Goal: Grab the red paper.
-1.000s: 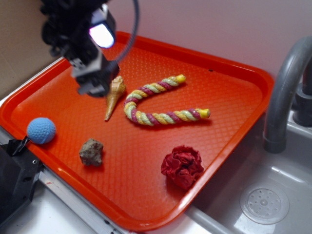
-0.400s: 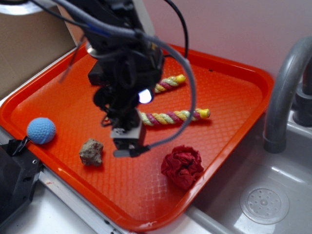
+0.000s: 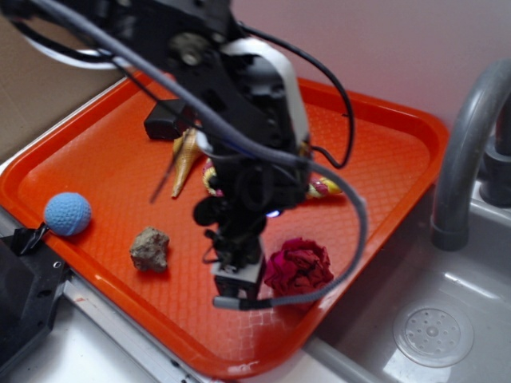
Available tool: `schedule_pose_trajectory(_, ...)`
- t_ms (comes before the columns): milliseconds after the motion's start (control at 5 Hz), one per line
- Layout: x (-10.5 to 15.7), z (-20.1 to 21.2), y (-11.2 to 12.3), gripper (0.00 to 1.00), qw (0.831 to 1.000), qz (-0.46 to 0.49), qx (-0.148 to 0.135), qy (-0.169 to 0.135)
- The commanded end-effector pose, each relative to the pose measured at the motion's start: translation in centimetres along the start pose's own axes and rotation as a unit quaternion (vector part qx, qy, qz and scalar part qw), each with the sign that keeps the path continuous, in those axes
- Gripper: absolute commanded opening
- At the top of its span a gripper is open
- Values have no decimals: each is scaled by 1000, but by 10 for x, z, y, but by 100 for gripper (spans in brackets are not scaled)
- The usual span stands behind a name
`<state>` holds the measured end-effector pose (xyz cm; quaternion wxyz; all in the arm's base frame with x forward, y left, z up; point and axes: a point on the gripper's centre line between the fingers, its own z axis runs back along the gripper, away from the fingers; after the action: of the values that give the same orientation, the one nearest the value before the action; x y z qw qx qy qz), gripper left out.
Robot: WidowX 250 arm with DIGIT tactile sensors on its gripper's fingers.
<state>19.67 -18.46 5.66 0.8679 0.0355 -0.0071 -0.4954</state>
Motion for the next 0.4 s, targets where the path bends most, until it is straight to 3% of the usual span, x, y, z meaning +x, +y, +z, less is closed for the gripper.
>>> schedule_pose_trajectory(0, 19, -2, -13, 100, 1000, -21, 9, -7)
schedule_pose_trajectory(200, 24, -10, -15, 100, 1000, -28, 4, 1)
